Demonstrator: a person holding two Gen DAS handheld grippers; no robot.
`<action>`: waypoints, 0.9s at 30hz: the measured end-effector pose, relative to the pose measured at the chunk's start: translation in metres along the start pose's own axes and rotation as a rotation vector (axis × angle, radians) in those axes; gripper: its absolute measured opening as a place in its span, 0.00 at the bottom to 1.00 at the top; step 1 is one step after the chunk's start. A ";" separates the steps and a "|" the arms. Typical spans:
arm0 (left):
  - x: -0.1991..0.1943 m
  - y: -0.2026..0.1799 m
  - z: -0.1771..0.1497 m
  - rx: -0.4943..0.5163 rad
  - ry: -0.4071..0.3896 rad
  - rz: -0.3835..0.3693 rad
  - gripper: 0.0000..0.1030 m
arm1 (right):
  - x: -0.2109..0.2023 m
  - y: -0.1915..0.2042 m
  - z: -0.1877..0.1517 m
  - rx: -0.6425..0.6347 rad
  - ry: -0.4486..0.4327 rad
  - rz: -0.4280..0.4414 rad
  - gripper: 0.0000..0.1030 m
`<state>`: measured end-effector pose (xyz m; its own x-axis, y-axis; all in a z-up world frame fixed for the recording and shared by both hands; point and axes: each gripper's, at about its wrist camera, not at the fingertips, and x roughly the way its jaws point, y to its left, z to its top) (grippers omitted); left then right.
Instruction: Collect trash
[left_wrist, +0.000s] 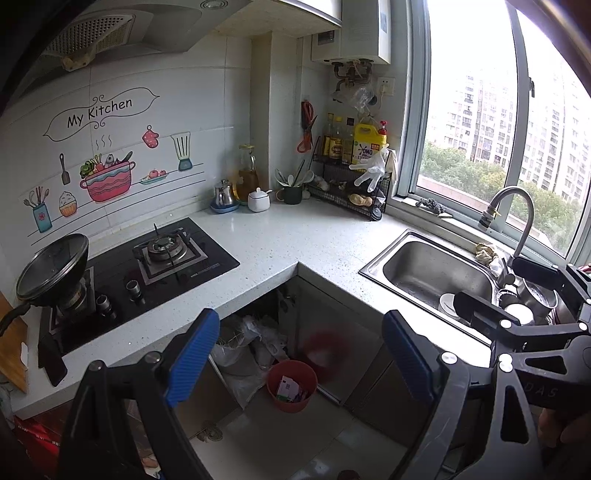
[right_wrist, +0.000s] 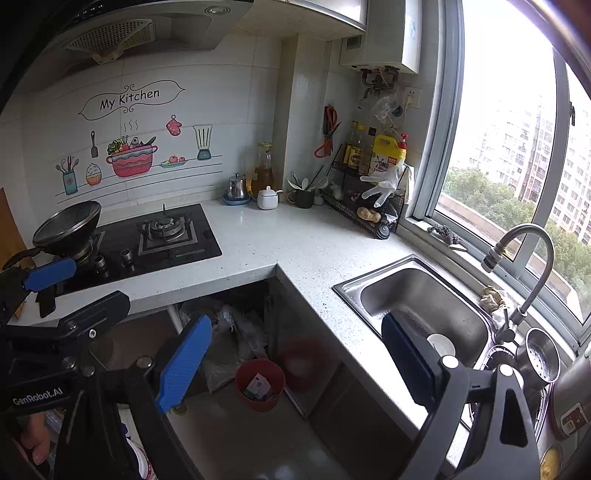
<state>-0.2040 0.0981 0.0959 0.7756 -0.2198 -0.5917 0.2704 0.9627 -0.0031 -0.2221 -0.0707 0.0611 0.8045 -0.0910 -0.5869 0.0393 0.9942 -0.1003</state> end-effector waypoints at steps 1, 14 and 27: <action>0.000 0.000 0.000 -0.001 0.001 -0.002 0.86 | 0.000 0.001 -0.001 0.000 0.000 -0.003 0.90; -0.005 -0.002 -0.005 -0.001 -0.007 -0.009 0.86 | -0.005 0.010 -0.003 0.004 -0.001 -0.020 0.90; -0.002 -0.004 -0.008 -0.006 0.002 -0.010 0.86 | -0.003 0.014 -0.006 0.013 0.011 -0.028 0.90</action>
<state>-0.2111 0.0962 0.0911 0.7717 -0.2294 -0.5932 0.2748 0.9614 -0.0144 -0.2276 -0.0570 0.0568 0.7964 -0.1194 -0.5929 0.0692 0.9919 -0.1069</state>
